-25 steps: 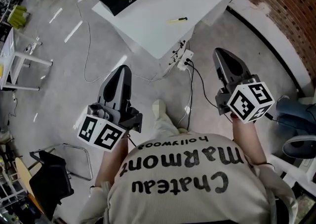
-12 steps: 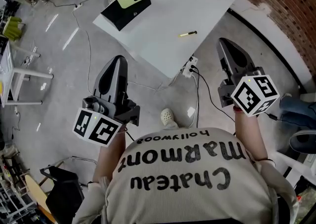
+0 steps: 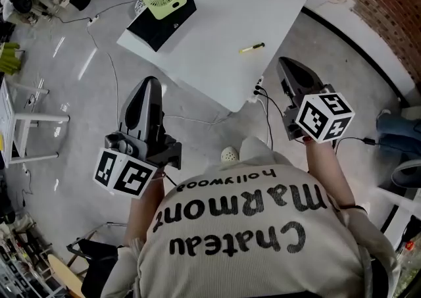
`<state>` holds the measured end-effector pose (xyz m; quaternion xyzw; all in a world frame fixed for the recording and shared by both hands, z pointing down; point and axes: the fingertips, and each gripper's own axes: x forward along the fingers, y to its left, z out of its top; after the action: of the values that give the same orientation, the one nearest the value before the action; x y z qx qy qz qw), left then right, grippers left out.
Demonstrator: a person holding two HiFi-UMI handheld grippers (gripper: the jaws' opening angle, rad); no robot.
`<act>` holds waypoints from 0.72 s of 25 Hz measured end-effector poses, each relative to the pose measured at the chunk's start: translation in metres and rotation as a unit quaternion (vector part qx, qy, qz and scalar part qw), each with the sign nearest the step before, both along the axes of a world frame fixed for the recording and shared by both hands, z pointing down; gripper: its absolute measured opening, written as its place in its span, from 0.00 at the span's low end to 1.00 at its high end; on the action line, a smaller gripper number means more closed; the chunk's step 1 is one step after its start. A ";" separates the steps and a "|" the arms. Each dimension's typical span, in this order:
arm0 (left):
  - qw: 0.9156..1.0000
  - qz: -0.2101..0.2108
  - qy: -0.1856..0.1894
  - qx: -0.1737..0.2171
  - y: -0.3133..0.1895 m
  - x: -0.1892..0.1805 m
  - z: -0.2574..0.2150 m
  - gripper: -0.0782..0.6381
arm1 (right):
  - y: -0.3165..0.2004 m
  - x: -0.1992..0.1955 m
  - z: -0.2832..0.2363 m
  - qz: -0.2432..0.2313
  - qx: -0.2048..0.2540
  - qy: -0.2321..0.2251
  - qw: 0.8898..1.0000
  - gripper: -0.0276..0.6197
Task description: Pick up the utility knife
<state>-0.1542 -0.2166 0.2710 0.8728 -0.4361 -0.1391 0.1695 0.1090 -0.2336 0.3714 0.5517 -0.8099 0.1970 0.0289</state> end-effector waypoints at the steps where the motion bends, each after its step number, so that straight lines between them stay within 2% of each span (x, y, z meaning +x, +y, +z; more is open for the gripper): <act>1: 1.000 0.004 0.000 -0.008 -0.003 0.002 0.007 0.11 | -0.001 0.001 0.015 0.002 -0.015 -0.001 1.000 0.05; 6: 1.000 0.003 -0.002 -0.029 -0.015 0.003 0.028 0.11 | -0.009 0.012 0.068 0.010 -0.068 -0.020 0.997 0.05; 10: 0.999 -0.021 0.002 -0.037 -0.027 -0.006 0.034 0.11 | -0.022 0.015 0.093 0.001 -0.099 -0.013 0.995 0.14; 18: 0.997 -0.062 0.003 -0.038 -0.066 -0.002 0.030 0.11 | -0.078 0.019 0.104 -0.060 -0.108 0.047 0.991 0.18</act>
<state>-0.1566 -0.2827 0.3006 0.8366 -0.4938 -0.1348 0.1951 0.1280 -0.3114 0.4749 0.5048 -0.8131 0.2548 0.1384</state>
